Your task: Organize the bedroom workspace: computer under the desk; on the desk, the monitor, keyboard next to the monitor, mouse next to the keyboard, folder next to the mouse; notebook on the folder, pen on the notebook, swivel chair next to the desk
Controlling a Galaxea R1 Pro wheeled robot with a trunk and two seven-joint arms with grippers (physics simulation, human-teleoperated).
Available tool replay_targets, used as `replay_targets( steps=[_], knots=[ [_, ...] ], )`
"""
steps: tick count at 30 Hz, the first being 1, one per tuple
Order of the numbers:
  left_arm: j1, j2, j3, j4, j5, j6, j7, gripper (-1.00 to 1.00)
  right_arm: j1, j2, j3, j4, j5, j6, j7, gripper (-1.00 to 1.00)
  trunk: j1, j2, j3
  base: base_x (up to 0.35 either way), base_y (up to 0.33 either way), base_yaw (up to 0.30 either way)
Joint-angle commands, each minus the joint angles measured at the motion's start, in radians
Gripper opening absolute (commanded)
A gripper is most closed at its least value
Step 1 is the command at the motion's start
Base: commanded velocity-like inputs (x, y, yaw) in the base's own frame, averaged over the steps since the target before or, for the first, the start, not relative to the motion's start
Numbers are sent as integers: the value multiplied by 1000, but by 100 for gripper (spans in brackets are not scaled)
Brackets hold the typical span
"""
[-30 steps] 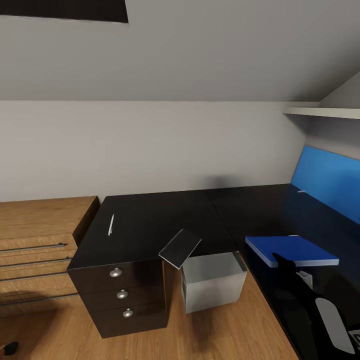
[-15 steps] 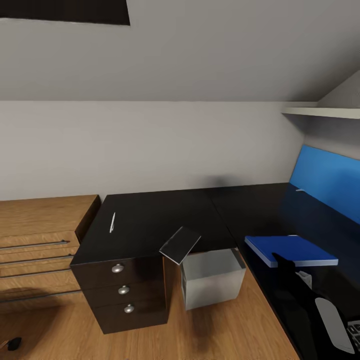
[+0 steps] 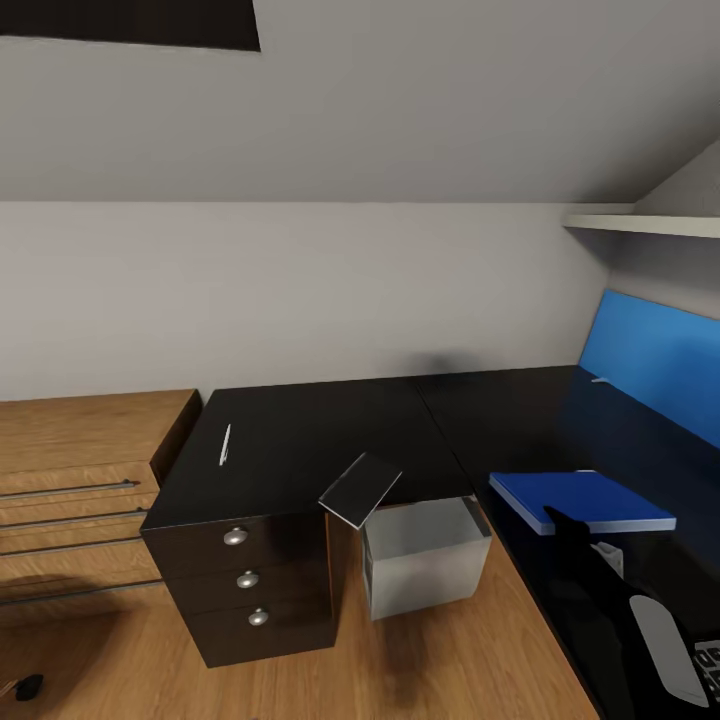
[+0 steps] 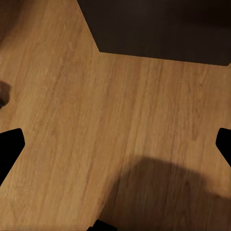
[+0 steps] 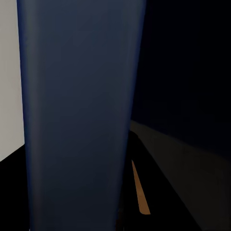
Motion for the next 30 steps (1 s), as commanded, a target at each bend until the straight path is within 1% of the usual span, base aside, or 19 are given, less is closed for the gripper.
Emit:
replay_targets(
  steps=[1,15,21,30],
  knots=[
    [-1,1,-8,0,11,-7,6,100,0,0,-1,3,4,7,-11,-100,0,0,-1,0,0,0],
    [-1,2,-7,0,13,-7,7,100,-1,0,0,18,5,7,-11,-100,0,0,-1,-20,0,0],
    [-1,2,-7,0,17,-7,7,100,0,-1,0,17,5,8,-12,-100,0,0,-1,-138,0,0],
    [-1,2,-7,0,18,-7,7,100,0,-1,2,17,5,8,-13,-100,0,0,-1,-14,0,0]
  ],
)
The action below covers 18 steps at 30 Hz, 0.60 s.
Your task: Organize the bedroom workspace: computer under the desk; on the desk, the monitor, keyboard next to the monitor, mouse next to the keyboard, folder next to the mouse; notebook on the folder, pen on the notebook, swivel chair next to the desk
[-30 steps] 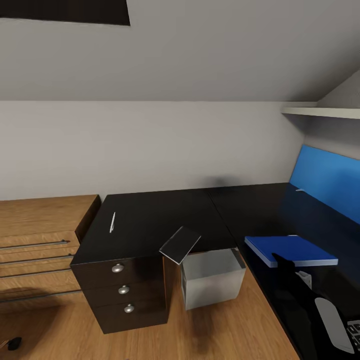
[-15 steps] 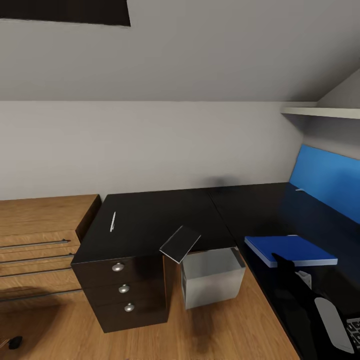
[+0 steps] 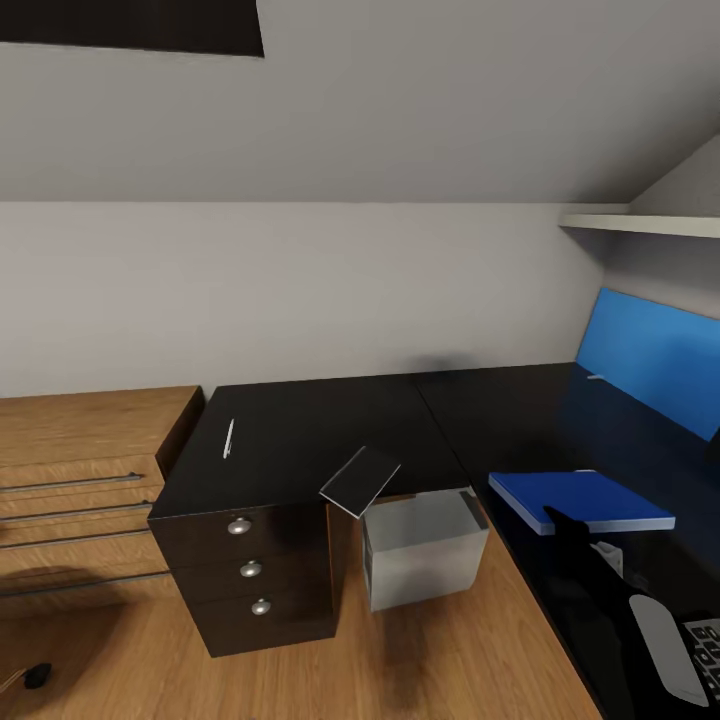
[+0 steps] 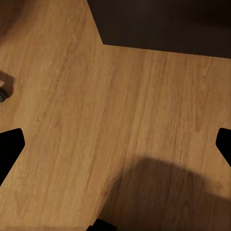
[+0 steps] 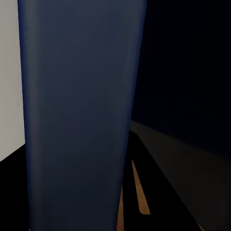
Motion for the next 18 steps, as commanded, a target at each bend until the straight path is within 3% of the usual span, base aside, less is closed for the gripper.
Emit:
replay_targets(
  steps=[1,9,10,18],
  knots=[
    [-1,0,-8,0,11,-7,6,100,0,0,-2,18,6,7,-11,-100,0,0,-1,0,0,0],
    [-1,1,-8,0,11,-7,6,100,0,0,-2,18,6,7,-11,-100,0,0,-1,0,0,0],
    [-1,0,-8,0,11,-7,6,100,-1,0,-2,18,6,6,-11,100,0,0,-1,0,0,0],
    [-1,0,-8,0,11,-7,6,100,0,0,-3,18,6,5,-10,100,0,0,-1,0,0,0]
  ],
)
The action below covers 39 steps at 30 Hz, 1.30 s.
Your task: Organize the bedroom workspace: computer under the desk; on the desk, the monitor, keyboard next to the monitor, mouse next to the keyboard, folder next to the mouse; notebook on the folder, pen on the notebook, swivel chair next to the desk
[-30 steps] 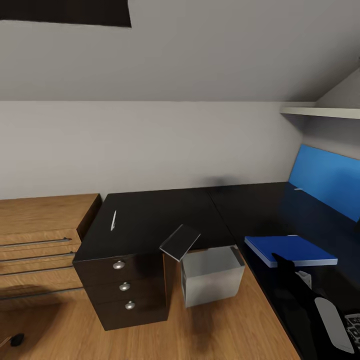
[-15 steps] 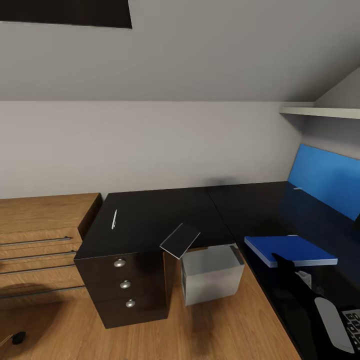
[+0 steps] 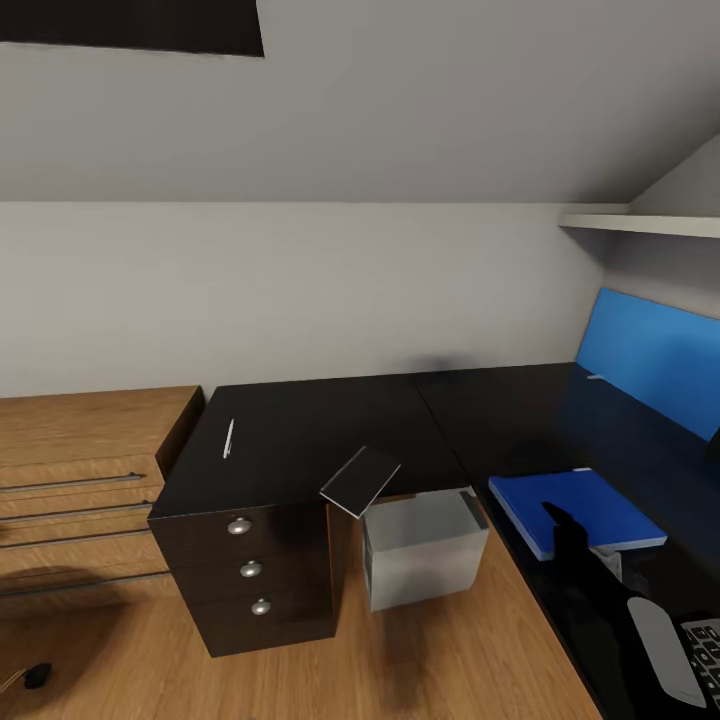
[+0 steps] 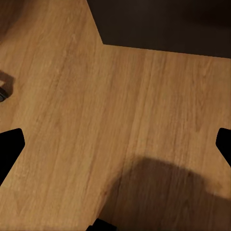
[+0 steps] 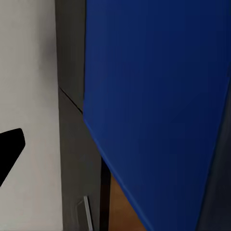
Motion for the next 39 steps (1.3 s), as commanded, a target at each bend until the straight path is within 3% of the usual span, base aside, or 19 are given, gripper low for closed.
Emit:
replay_targets(
  steps=[1,18,25,39],
  knots=[
    [-1,1,-8,0,11,-7,6,100,0,0,-2,-1,-7,4,-9,100,0,-1,-1,0,0,0],
    [-1,0,-8,0,10,-7,6,100,-1,0,-1,-1,-7,4,-9,100,0,-1,-1,-45,0,0],
    [-1,0,-8,0,11,-6,6,100,-1,2,-1,-1,-7,4,-9,100,-27,48,21,0,0,0],
    [-1,0,-10,0,4,-7,6,100,-1,0,-1,-1,-7,4,-9,100,-27,48,21,-54,0,0]
  ],
)
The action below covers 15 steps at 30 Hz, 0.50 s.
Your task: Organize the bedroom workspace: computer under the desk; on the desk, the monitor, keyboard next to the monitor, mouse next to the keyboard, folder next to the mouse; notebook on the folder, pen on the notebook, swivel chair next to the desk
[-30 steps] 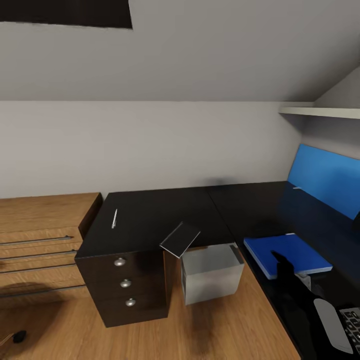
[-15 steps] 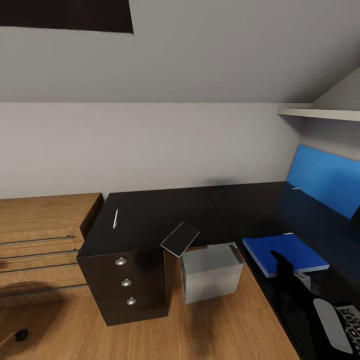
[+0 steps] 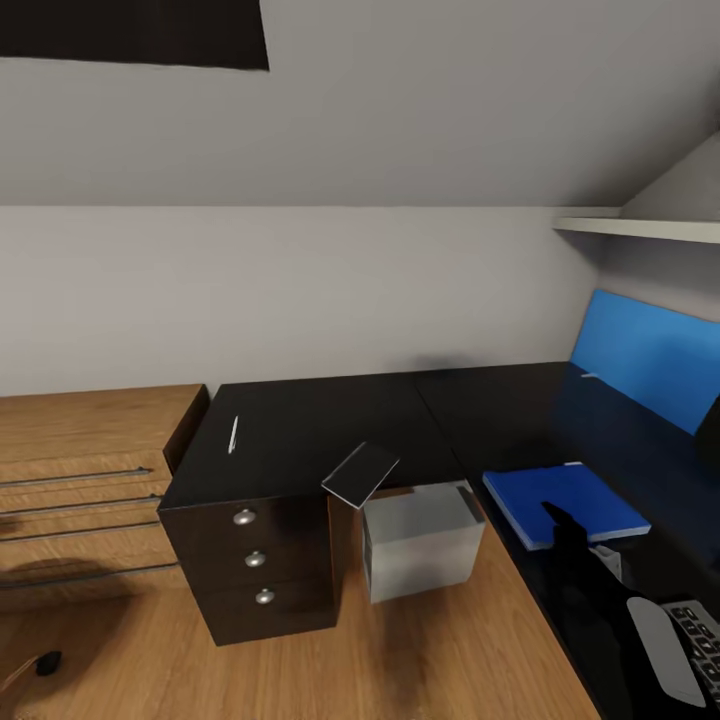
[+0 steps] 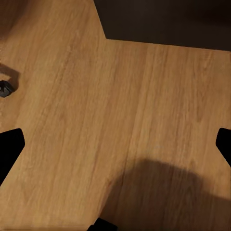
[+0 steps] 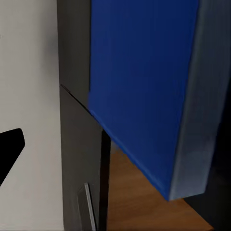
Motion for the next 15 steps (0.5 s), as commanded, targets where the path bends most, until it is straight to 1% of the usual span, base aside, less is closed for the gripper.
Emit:
replay_targets(
  steps=[1,4,15],
  knots=[
    [-1,1,-8,0,10,-7,6,100,0,0,-2,-2,-11,4,-9,100,0,-1,-1,-65,0,0],
    [-1,1,-9,0,9,-7,6,100,0,1,-2,-3,-11,4,-9,100,0,-1,-1,-29,0,0],
    [-1,0,-12,0,11,-6,6,100,0,1,-1,-2,-11,4,-9,100,-42,76,33,-3,0,0]
  ],
)
